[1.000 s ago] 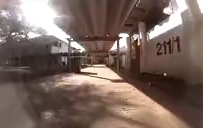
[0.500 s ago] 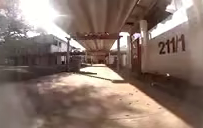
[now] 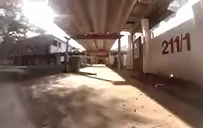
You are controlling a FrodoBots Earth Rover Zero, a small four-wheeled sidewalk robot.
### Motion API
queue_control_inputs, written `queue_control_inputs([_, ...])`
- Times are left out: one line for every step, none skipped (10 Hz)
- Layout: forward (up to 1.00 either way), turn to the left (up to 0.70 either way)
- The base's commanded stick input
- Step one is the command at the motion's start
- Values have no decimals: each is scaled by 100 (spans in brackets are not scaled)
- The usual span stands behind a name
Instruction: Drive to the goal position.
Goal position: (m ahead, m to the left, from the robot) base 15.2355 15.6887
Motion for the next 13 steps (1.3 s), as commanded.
queue_control_inputs([50,0])
queue_control_inputs([50,0])
queue_control_inputs([50,0])
queue_control_inputs([50,0])
queue_control_inputs([50,0])
queue_control_inputs([50,0])
queue_control_inputs([50,0])
queue_control_inputs([50,0])
queue_control_inputs([50,0])
queue_control_inputs([50,0])
queue_control_inputs([50,0])
queue_control_inputs([50,0])
queue_control_inputs([50,0])
